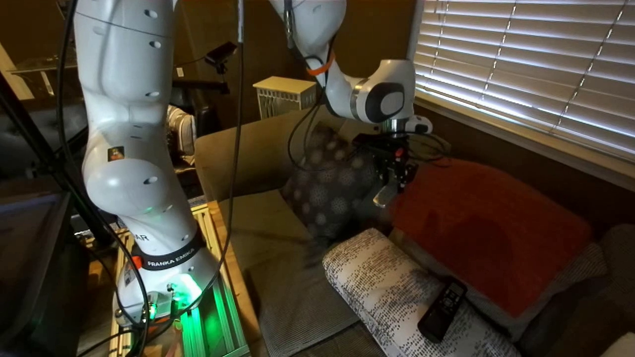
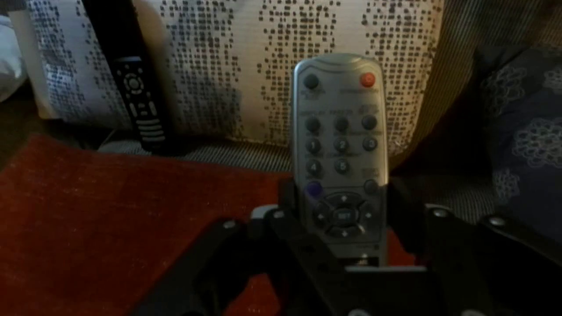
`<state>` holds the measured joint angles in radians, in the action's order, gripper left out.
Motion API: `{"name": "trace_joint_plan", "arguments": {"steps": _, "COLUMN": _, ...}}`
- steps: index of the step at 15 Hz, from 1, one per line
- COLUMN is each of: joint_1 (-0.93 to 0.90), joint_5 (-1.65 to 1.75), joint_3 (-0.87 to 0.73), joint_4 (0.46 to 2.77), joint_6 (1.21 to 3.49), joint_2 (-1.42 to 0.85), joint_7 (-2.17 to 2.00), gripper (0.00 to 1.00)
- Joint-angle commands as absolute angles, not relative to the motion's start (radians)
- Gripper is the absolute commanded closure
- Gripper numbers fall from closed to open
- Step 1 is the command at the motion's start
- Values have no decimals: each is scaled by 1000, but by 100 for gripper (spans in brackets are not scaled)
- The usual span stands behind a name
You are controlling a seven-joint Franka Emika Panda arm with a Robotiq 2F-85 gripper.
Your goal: Put the grey remote on the brown fleece
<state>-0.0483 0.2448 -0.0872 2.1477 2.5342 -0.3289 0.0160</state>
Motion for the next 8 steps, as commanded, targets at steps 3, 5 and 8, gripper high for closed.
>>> {"name": "trace_joint_plan", "arguments": {"steps": 3, "joint_1": -37, "joint_5": 208, "joint_3": -28, "joint_4": 2078, "joint_6": 2477, "joint_2": -254, "joint_7": 59, "gripper": 72}}
{"name": "trace_joint_plan", "arguments": {"steps": 5, "joint_1": -33, "joint_5": 194, "joint_3": -15, "joint_4": 2019, "joint_6": 2454, "joint_2": -268, "joint_7": 73, "gripper": 72}}
{"name": "trace_joint_plan", "arguments": {"steps": 8, "joint_1": -26, "joint_5": 161, "joint_3": -2, "joint_4": 1927, "joint_6": 2395, "joint_2": -287, "joint_7": 92, "gripper": 72}}
